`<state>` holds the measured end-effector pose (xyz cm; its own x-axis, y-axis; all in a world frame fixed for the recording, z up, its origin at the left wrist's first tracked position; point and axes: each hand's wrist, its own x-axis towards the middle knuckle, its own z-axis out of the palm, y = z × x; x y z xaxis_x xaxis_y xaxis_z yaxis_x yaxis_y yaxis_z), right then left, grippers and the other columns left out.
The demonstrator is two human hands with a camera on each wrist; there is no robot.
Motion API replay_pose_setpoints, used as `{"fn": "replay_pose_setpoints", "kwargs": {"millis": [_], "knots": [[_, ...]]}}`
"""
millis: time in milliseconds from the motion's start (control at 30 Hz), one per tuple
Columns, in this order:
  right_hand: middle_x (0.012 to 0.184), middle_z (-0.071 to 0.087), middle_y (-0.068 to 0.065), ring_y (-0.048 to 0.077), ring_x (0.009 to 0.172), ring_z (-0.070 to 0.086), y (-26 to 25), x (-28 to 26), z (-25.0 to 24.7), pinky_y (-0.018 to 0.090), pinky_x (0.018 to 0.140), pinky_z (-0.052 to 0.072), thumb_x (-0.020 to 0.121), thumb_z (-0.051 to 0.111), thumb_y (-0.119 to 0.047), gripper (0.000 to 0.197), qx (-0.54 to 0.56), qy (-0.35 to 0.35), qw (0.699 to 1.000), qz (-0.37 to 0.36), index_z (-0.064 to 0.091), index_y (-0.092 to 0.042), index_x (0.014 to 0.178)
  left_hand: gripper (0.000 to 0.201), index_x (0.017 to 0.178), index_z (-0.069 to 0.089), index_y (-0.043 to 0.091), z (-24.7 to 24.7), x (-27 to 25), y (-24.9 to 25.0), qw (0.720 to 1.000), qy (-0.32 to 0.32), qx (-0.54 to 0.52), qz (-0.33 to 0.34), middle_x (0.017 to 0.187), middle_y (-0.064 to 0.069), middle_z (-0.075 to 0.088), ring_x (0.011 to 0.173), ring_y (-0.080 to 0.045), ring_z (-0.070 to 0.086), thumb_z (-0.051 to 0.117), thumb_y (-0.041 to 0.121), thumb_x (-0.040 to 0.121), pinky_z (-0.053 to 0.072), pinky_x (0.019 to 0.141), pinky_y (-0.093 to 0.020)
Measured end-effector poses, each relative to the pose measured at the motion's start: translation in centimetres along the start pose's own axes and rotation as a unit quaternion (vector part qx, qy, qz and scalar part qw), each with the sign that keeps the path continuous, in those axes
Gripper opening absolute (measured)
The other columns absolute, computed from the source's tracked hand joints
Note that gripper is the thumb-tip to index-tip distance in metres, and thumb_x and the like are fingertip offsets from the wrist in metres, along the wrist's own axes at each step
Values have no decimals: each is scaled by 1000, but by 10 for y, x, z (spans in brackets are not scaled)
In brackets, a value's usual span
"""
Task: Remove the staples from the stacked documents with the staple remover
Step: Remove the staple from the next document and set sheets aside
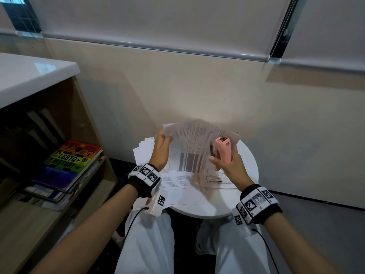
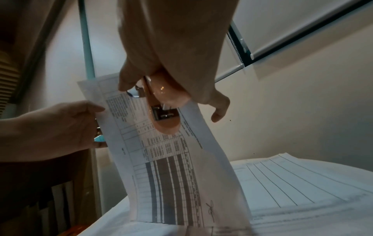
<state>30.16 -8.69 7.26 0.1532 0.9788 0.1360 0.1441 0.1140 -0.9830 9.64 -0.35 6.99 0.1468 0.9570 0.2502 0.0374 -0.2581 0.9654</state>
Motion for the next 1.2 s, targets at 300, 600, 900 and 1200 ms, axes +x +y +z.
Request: {"fn": "replay_pose_setpoints", "kwargs": {"millis": [300,600,900,1200], "knots": [[111,59,2,13,91,62,-12,7,2,25,67,57,80,74,-9,46,12,-10,1000,-26,51,-37,108,6,100,32,22,7,8,8,996,-14,41,76,95,6,43,89,-17,46,33,28,101,47,83,-43],[99,57,13,19,72,60,-35,19,-7,28,61,55,83,72,-13,47,63,112,991,-36,36,-16,113,15,109,46,13,-2,12,8,995,86,9,48,98,10,61,89,0,61,39,24,101,54,80,-20],[70,63,-2,17,59,59,-138,55,54,22,49,50,92,60,-23,19,175,202,958,-101,60,-18,74,22,102,52,18,11,-24,10,1000,18,-18,15,95,-3,60,85,-8,59,31,28,103,50,79,-32],[62,64,-3,14,58,61,-105,86,106,25,58,47,85,62,-46,34,9,202,979,-25,64,-17,68,36,101,48,-2,17,-40,12,999,41,13,24,96,-24,57,80,-16,53,32,30,103,45,75,-35]]}}
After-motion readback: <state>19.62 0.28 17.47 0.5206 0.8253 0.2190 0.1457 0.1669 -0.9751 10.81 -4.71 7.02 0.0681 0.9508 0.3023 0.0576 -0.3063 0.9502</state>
